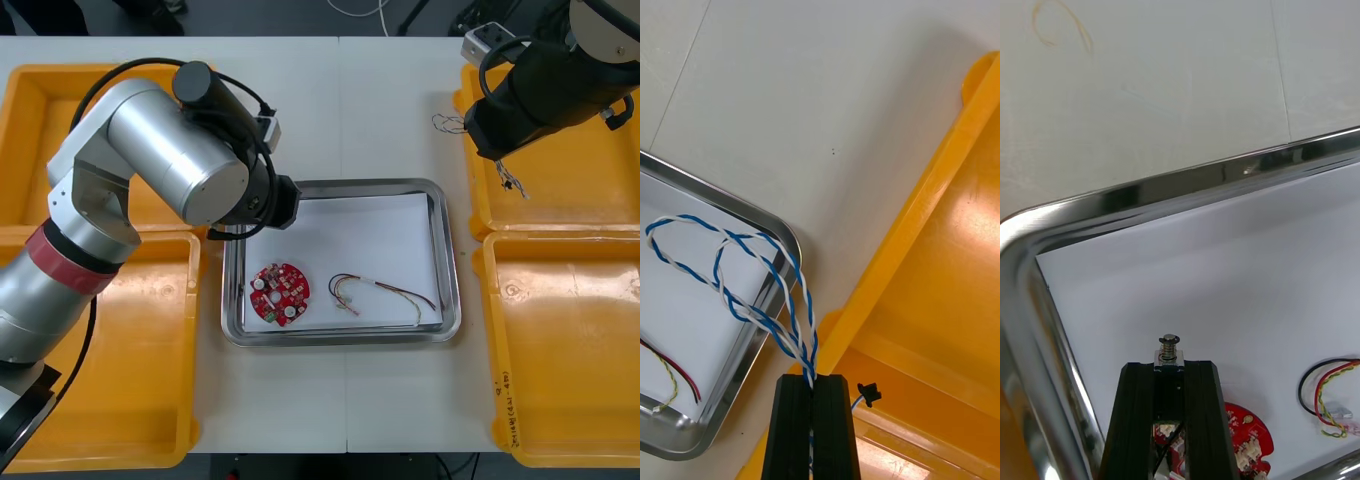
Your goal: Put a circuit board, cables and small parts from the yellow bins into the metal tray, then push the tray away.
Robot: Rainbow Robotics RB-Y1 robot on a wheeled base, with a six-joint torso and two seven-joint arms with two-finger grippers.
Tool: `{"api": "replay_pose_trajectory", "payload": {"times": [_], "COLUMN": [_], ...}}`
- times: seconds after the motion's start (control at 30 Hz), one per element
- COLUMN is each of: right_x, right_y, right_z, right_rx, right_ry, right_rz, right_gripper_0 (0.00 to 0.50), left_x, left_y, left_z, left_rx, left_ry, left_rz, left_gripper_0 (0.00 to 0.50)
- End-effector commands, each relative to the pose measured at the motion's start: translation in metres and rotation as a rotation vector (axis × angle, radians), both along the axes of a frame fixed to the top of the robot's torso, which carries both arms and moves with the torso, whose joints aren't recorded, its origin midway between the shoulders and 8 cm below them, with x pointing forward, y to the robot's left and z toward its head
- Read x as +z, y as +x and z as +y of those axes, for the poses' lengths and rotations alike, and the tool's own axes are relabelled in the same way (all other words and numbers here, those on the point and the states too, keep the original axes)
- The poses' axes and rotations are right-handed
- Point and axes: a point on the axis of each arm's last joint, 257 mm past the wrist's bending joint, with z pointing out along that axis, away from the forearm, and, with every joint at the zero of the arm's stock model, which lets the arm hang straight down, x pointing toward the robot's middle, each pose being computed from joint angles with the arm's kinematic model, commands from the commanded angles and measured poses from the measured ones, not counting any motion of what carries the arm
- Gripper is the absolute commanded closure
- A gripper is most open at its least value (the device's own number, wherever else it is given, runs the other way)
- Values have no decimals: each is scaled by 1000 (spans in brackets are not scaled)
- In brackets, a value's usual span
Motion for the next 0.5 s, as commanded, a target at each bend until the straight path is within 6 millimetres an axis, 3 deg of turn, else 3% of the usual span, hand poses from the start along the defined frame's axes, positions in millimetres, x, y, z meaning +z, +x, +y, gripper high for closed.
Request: {"api": "replay_pose_trajectory", "payload": {"times": [0.03,0.5], "right_x": [13,15], "right_y": [1,1], "right_z": [-12,-12], "right_rx": [-6,-4], "right_ry": [-11,-10], "right_rz": [-36,-38], "right_gripper_0": [500,500], "left_x": [-17,-46], "left_y": [-4,-4], "left_z": [-17,-12], "left_rx": [-59,-68], "left_ry": [3,42], "left_rz": [1,32], "left_gripper_0": [499,500]}}
